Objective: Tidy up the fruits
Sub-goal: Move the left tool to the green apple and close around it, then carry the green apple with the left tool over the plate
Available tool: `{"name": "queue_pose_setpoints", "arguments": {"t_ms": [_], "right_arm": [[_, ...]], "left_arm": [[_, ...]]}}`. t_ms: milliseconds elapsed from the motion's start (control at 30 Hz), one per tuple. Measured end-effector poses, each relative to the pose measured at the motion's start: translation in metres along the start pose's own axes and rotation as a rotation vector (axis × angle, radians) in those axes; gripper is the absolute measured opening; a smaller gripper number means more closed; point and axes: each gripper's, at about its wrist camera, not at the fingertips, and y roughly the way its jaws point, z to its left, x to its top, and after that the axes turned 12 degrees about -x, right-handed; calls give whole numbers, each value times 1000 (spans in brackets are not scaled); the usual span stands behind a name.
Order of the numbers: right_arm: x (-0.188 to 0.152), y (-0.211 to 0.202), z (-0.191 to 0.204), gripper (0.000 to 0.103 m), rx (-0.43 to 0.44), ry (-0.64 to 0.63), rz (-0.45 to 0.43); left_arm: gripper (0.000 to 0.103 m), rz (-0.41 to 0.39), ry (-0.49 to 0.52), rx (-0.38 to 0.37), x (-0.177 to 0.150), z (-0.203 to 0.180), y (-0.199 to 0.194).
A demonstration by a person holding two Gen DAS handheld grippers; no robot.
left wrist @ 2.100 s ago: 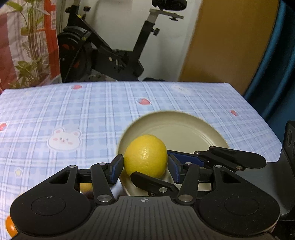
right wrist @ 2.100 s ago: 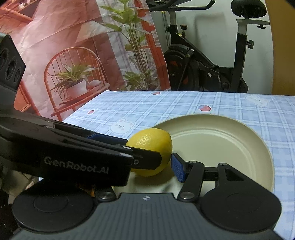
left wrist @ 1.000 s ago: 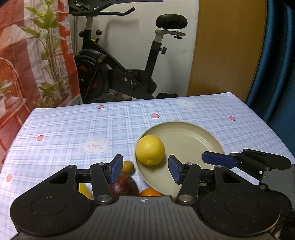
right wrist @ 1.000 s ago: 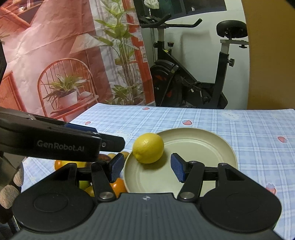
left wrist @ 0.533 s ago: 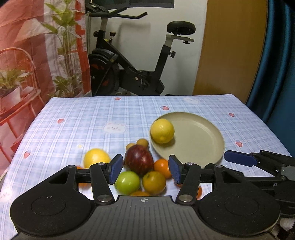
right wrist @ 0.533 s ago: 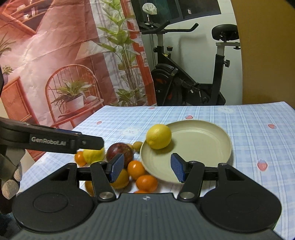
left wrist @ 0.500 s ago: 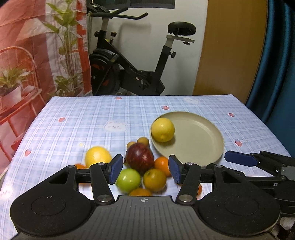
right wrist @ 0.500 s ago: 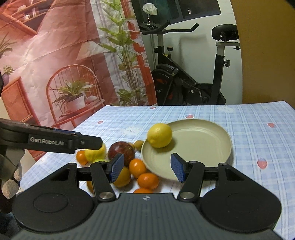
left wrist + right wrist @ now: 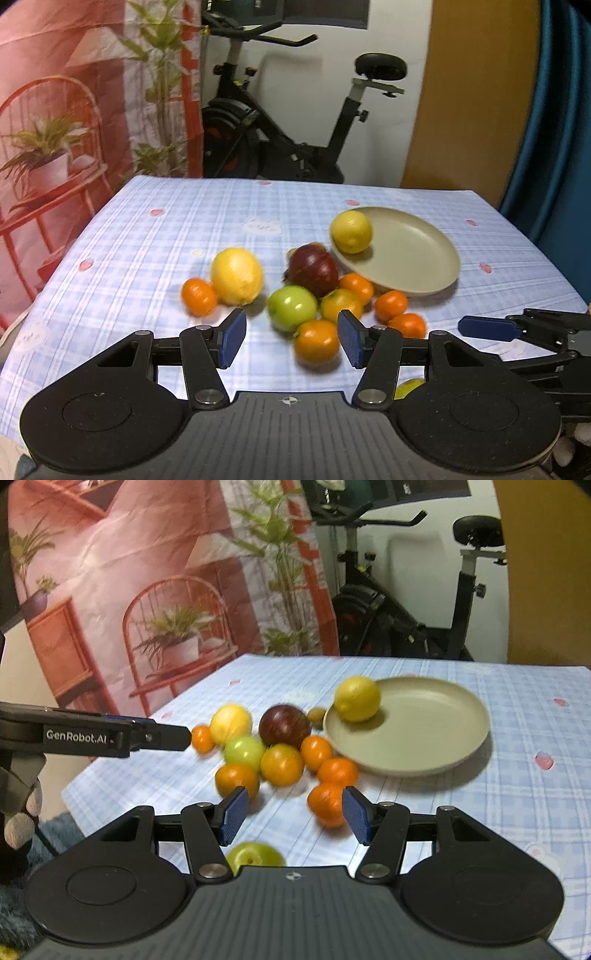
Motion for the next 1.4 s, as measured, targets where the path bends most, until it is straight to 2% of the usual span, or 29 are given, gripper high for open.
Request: {"name": "queue_pose_setpoints", "arguments": {"t_ms": [167,567,867,1033,1200,1400], "right_arm": [[-1,4,8,59,25,-33,16],[-12,11,21,59,65,-125,94],[-24,21,22,59,77,-160,172],[-30,26,20,53,86,-161,212],[-30,25,22,49,89,-177,187],[-32,25,23,49,95,-197,160]], "left_arm": [[57,11,-3,9,-9,7,1],[57,27,-43,-55,-17,8,4],[57,68,0,-203,-24,-9,11],[57,107,20,-262,-30,-17,18],[57,157,9,-311,-38,-19,27],[57,206,-4,-364,-44,-23,34]]}}
